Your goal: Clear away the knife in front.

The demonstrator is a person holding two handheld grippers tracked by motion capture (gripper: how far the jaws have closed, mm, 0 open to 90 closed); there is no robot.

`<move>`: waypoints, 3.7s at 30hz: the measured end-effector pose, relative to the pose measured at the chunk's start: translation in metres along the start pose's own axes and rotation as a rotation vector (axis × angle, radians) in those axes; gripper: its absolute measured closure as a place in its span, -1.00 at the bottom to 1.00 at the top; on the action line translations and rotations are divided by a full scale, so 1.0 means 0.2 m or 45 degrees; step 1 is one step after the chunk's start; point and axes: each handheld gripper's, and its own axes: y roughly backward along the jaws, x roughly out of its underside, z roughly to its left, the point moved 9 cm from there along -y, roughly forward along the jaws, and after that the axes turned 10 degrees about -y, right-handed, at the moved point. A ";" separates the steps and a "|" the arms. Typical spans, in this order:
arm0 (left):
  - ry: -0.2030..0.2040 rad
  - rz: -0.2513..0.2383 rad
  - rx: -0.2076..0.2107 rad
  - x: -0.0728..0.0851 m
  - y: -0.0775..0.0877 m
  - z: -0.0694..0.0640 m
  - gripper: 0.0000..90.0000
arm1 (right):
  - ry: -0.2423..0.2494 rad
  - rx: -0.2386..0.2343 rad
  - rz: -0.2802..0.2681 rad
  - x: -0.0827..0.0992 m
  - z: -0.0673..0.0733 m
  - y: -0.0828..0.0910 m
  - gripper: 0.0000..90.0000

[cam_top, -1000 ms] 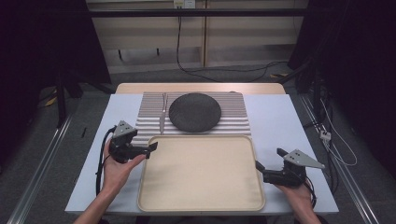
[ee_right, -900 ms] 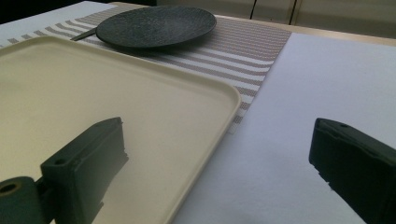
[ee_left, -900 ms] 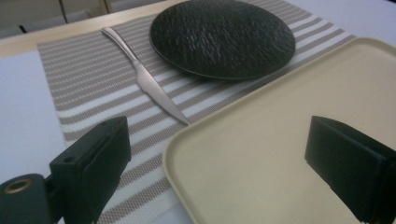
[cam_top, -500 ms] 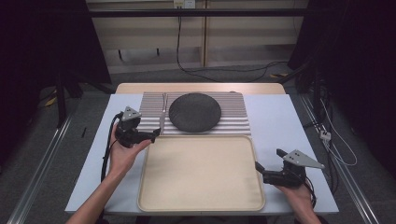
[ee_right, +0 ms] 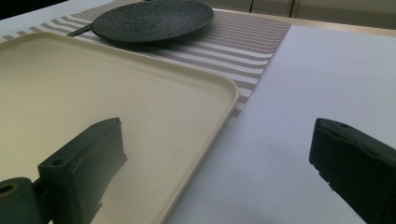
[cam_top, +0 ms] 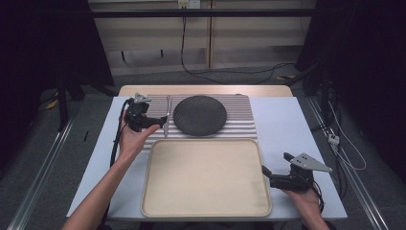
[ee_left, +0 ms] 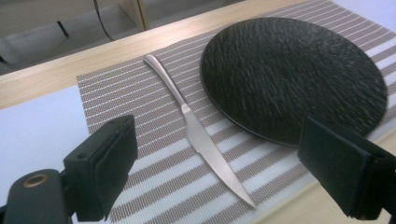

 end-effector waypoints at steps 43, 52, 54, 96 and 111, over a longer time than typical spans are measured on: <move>0.151 0.243 0.001 0.02 -0.56 0.20 0.01 | -0.010 0.003 0.024 0.01 -0.01 -0.02 -0.92; 0.170 0.273 -0.011 0.05 -0.67 0.19 0.25 | -0.004 -0.005 0.028 0.01 0.00 -0.04 -0.92; 0.165 0.284 -0.022 0.03 -0.68 0.19 0.36 | -0.006 -0.006 0.027 0.01 0.00 -0.04 -0.92; 0.165 0.409 0.041 0.02 -0.68 0.18 0.78 | -0.006 0.004 0.027 0.01 -0.01 -0.02 -0.91; 0.124 0.399 0.056 -0.03 -0.59 0.18 0.78 | 0.001 0.000 0.031 0.02 0.00 -0.03 -0.91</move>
